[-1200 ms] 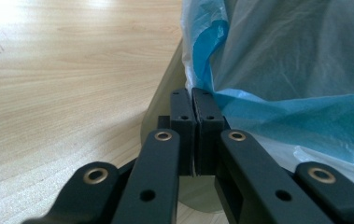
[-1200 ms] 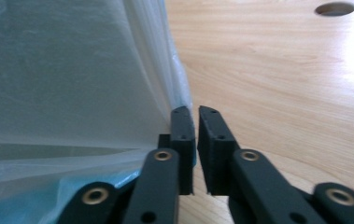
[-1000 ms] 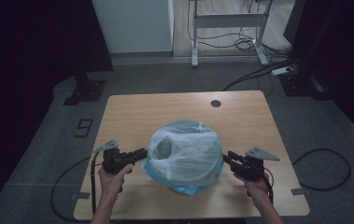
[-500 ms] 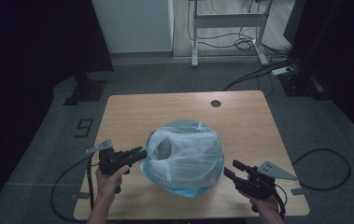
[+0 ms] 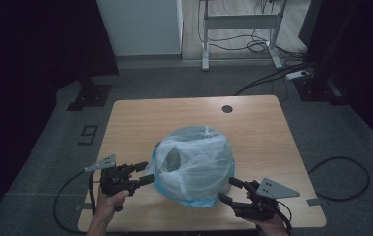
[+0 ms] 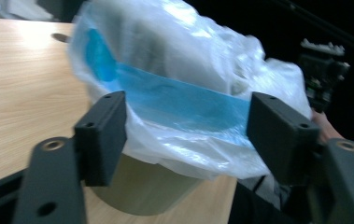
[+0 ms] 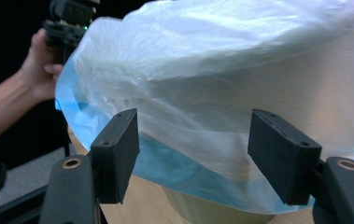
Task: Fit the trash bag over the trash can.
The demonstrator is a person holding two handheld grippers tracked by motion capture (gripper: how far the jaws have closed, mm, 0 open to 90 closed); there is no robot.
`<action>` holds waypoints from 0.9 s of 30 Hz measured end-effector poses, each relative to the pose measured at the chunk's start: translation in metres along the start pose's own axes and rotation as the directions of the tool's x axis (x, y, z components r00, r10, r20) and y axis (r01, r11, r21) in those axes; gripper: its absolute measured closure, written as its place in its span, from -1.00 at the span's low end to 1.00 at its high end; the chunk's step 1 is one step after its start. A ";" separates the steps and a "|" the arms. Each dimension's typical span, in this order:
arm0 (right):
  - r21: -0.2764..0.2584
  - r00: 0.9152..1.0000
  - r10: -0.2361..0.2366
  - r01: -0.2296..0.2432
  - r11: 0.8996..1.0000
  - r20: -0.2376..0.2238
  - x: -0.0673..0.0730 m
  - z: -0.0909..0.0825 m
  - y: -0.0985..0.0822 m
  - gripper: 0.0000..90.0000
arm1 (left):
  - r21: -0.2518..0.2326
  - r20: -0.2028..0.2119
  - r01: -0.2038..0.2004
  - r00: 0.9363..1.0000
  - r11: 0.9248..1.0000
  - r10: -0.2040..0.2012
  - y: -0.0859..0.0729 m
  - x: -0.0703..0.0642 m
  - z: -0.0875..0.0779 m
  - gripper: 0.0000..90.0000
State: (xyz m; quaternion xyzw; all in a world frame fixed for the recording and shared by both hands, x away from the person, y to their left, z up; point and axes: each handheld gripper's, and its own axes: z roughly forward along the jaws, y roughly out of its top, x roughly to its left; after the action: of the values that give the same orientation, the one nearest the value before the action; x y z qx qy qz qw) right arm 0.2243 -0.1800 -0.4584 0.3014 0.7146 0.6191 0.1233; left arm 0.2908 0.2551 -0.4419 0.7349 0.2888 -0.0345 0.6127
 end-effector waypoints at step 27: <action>0.066 0.997 -0.057 0.053 0.996 0.055 -0.010 0.013 -0.022 0.98 | 0.178 -0.069 -0.067 0.994 0.982 0.080 -0.009 0.000 0.021 0.99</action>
State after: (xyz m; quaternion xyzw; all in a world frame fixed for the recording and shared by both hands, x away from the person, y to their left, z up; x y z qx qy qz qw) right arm 0.2334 -0.1761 -0.4841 0.3030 0.7386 0.5831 0.1507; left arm 0.2928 0.2368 -0.4549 0.7969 0.2805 -0.0092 0.5350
